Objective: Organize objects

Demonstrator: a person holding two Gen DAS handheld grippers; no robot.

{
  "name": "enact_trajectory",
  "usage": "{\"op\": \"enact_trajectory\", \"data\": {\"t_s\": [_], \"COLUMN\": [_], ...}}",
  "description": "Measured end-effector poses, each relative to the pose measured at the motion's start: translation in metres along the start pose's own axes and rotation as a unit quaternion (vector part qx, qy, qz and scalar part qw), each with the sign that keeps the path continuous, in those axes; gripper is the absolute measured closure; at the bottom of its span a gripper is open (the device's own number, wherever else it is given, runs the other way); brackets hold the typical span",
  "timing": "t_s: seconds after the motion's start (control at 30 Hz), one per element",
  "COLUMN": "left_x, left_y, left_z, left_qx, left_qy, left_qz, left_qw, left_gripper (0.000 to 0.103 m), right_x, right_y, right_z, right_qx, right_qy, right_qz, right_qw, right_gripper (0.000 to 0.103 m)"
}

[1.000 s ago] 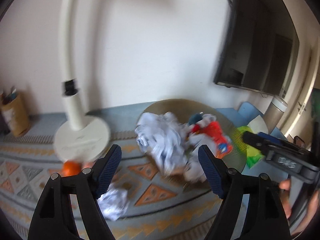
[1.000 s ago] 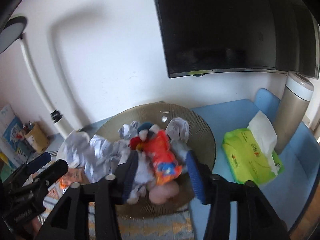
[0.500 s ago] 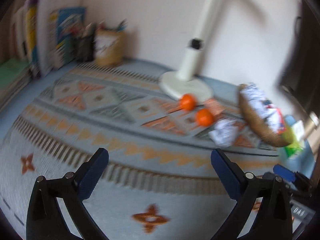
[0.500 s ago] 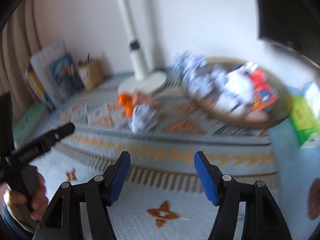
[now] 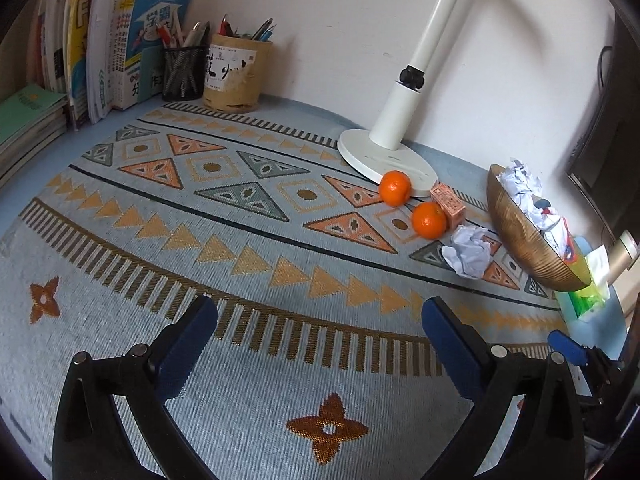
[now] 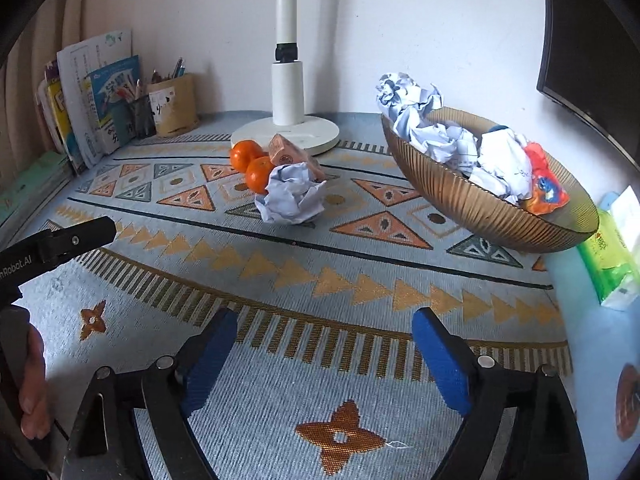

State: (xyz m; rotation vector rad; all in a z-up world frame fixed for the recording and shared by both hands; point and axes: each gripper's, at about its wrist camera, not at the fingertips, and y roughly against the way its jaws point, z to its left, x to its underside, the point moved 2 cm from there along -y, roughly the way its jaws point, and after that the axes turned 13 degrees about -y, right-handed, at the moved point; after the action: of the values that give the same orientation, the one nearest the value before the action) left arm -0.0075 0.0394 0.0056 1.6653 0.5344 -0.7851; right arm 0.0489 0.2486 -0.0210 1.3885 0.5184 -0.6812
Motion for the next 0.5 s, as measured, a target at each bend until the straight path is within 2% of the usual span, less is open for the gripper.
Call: {"op": "enact_trajectory", "data": {"t_s": [0.5], "left_x": [0.0003], "left_y": [-0.0004], "left_z": [-0.0019], "left_qx": [-0.007], "left_qy": [-0.006], "left_qz": [0.003], "left_qw": [1.0], "left_gripper": [0.001], "right_x": [-0.0003], "right_y": [-0.0029], "right_z": [-0.002], "right_qx": [-0.001], "right_qy": [-0.007], "right_qz": [0.008], "right_qw": [1.0], "right_gripper": [0.014]}}
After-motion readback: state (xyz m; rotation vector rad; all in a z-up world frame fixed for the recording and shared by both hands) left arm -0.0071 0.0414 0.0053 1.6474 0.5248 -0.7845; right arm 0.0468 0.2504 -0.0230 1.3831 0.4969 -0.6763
